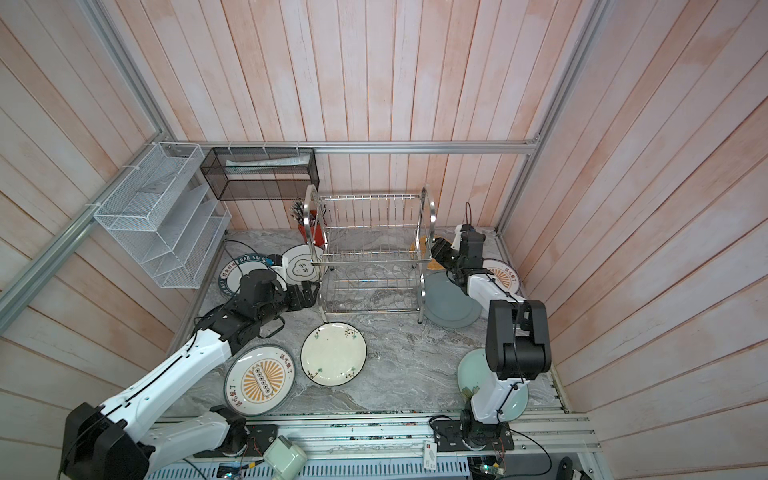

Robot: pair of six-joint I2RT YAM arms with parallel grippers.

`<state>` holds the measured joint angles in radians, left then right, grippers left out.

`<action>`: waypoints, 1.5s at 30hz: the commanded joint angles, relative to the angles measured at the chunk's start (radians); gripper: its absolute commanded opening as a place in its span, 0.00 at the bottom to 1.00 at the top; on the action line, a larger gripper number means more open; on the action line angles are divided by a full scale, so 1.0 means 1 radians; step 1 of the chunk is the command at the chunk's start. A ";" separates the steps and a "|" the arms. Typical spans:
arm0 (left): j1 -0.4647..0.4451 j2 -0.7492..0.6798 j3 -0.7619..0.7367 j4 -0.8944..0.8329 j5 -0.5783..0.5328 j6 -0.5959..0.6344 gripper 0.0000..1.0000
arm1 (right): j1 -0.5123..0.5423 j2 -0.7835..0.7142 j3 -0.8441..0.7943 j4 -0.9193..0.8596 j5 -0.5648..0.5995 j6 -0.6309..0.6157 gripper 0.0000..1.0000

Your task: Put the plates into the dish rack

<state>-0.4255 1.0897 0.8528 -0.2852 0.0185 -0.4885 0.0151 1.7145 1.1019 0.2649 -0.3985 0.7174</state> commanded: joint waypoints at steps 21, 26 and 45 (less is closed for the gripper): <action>0.453 0.587 -0.040 0.525 0.461 -0.620 0.78 | -0.008 -0.764 -0.290 -0.327 0.007 -0.045 0.98; 0.456 0.744 0.081 0.536 0.462 -0.616 0.69 | -0.008 -0.853 -0.314 -0.369 -0.022 -0.015 0.98; 0.474 0.961 0.229 0.561 0.468 -0.645 0.43 | -0.008 -0.973 -0.269 -0.497 -0.022 -0.063 0.98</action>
<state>0.0444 2.0178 1.0546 0.2657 0.4755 -1.1351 0.0040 0.7551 0.8017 -0.2077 -0.4240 0.6724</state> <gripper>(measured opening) 0.450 0.978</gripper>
